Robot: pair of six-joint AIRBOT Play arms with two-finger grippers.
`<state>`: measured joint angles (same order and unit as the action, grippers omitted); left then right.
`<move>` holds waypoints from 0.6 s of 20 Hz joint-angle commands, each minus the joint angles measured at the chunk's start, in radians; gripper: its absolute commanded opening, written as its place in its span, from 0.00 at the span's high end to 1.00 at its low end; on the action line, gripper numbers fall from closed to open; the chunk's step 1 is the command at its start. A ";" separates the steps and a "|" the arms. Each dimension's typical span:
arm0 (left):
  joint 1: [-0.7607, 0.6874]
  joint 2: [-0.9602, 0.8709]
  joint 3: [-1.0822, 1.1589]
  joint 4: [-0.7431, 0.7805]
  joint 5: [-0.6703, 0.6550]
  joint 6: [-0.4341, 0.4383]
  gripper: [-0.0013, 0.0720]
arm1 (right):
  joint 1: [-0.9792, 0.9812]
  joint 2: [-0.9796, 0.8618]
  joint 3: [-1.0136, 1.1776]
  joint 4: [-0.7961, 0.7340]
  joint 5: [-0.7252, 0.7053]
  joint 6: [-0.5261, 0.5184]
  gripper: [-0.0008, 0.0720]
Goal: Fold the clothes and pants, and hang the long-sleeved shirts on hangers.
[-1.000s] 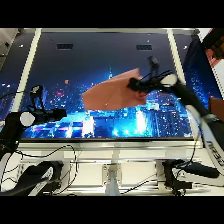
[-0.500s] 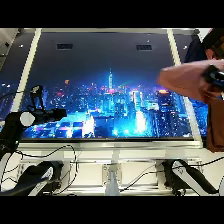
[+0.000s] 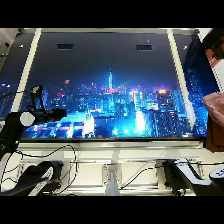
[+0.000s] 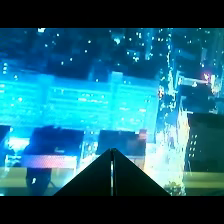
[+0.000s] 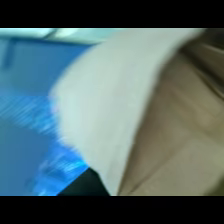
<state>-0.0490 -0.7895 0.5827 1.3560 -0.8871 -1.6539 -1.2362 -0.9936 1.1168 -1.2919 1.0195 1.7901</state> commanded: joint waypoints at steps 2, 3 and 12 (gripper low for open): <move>0.000 -0.001 0.001 0.000 0.000 0.000 0.96 | -0.175 0.002 -0.061 -0.156 0.092 0.140 0.98; 0.000 -0.001 0.001 0.000 0.000 0.000 0.96 | -0.187 0.002 -0.082 -0.168 0.094 0.150 0.98; 0.000 -0.001 0.001 0.000 0.000 0.000 0.96 | -0.190 0.000 -0.126 -0.167 0.023 0.131 0.06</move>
<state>-0.0490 -0.7898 0.5827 1.3560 -0.8871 -1.6539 -1.4231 -0.9932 0.9966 -1.4540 1.0538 1.9205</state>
